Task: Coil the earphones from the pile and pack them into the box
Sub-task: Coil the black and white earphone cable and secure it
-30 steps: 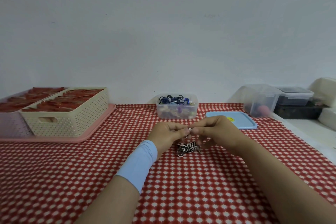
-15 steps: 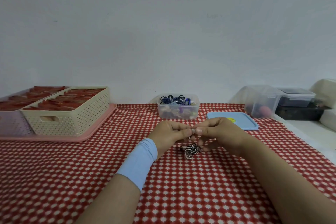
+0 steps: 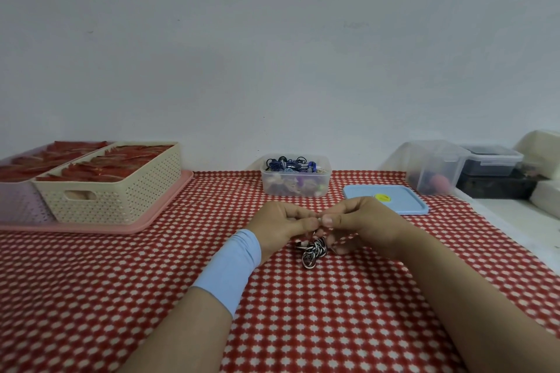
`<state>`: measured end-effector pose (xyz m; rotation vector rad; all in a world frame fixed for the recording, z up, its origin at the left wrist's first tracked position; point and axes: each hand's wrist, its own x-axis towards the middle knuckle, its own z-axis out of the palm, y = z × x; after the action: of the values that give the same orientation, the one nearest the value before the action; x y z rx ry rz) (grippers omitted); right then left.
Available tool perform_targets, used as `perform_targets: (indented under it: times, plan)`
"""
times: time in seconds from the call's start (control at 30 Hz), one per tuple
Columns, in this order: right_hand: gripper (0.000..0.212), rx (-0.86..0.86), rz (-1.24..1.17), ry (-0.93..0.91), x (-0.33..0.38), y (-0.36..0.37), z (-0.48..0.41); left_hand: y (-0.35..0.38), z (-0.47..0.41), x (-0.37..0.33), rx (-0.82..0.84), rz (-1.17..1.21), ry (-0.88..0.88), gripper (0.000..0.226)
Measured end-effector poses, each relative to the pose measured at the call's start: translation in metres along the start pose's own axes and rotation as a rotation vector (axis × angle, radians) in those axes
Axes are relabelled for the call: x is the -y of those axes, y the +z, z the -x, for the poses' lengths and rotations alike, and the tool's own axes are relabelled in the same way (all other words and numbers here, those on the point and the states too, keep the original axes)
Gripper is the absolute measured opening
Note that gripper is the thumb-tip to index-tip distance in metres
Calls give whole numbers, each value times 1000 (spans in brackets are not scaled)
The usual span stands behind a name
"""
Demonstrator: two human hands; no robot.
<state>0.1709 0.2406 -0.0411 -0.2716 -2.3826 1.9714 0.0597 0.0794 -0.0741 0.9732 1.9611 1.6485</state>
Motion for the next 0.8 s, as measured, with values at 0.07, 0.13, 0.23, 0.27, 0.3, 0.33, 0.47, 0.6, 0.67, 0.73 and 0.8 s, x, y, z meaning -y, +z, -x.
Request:
perform_targets:
  times: [0.07,0.13,0.23,0.27,0.3,0.33,0.47,0.6,0.67,0.73,0.8]
  plan:
    - [12,4,-28,-3,-1,1,-1,1,2,1,-7,34,4,12]
    - [11,-7,-37,-11,-2,2,-3,0,3,1,-13,43,0,12]
    - [6,-20,-14,7,-5,2,-5,1,3,1,5,16,-8,16]
    - [6,-29,-33,9,-6,2,-5,2,2,2,-3,30,-18,16]
    - [6,-39,-63,6,-5,2,-6,3,1,3,-21,61,-34,16]
    - [9,-45,-92,0,-5,2,-6,4,0,4,-41,93,-51,17]
    - [32,-63,-132,-18,-6,1,-6,6,-4,6,-69,147,-92,18]
    - [22,-118,-109,-67,-7,-1,-8,6,-3,5,-77,199,-97,16]
    - [21,-119,-70,-85,-7,-3,-7,6,-3,5,-88,202,-95,13]
    - [22,-107,3,-115,-6,-2,-6,6,-3,6,-99,202,-91,13]
    - [19,-125,80,-162,-6,0,-6,5,-3,7,-103,179,-87,15]
